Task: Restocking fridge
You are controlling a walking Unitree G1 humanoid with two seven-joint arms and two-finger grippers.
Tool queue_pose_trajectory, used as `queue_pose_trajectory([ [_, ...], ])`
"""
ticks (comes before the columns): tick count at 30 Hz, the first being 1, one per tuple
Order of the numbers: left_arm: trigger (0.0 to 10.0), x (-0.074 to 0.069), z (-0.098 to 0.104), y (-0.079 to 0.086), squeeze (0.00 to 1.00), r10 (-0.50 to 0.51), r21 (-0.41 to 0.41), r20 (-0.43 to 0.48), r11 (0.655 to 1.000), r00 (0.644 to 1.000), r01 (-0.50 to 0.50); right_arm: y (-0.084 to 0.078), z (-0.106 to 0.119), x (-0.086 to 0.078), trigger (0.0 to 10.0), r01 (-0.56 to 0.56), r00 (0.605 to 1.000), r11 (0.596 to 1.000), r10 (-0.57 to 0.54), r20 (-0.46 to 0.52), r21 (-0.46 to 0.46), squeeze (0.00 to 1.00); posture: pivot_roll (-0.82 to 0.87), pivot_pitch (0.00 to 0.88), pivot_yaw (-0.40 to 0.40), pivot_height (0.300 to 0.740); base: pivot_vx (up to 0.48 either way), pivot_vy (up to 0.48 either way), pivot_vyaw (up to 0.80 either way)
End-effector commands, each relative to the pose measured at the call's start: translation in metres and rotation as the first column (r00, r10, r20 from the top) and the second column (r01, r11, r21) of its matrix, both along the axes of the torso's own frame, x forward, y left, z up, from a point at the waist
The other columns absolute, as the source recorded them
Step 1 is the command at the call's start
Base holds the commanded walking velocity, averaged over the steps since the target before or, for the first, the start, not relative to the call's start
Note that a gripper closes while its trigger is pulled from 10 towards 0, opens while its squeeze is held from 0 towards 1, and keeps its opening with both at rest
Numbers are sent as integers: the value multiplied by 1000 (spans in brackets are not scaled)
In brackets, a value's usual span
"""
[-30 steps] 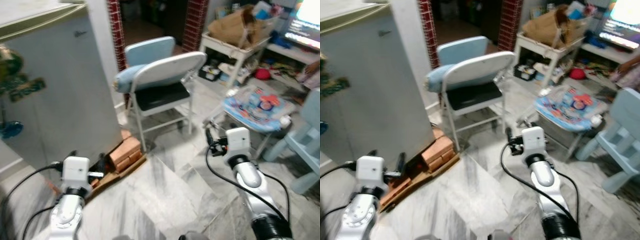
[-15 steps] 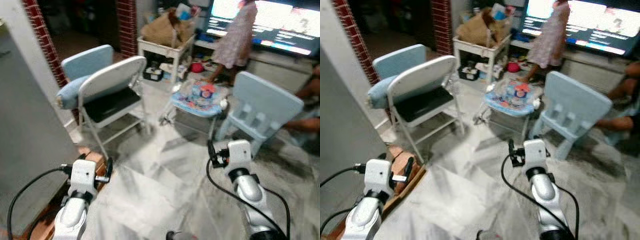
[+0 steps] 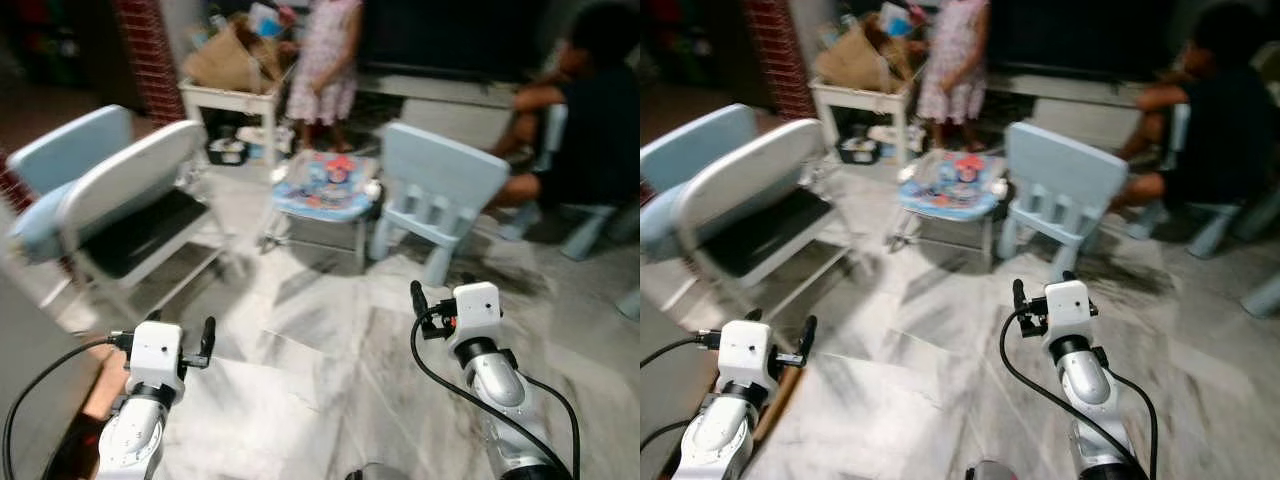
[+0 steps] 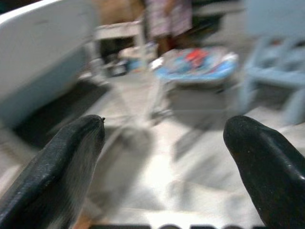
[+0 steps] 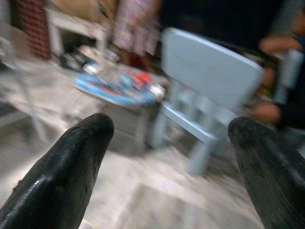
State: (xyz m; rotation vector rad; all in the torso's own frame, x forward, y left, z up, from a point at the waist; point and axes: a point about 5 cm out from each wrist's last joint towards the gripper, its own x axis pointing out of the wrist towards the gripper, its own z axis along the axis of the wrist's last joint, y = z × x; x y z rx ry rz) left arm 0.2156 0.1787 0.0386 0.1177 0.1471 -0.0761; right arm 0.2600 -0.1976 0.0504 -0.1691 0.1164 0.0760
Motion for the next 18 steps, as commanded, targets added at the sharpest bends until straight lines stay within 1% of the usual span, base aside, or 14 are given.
queue_pose_trajectory([
  [1,10000,-3,0,7,0,9,27,-3,1000,1000,-9,6,6,4,10000,-21,999,1000,21,27,14,0,-19,0,16,740,0,-255,-800],
  [8,10000,0,1,9,0,13,29,3,999,1000,-13,7,7,4,10000,-24,999,999,24,30,25,0,-21,0,15,740,0,-276,-800],
  [12,10000,1,1,8,0,8,30,5,1000,1000,-9,7,8,4,10000,-30,999,999,29,34,28,0,-23,0,14,740,0,-328,0],
  [14,10000,3,2,11,0,24,37,10,999,1000,-25,9,9,5,10000,-36,999,999,35,36,29,0,-20,0,15,740,0,-319,0],
  [17,10000,5,3,16,0,71,53,14,996,997,-72,11,10,5,10000,-43,998,998,41,39,37,0,-14,0,22,740,0,0,0],
  [18,10000,6,3,17,0,79,45,16,996,997,-80,12,10,5,10000,-46,998,998,45,39,38,0,-12,0,24,740,0,0,0],
])
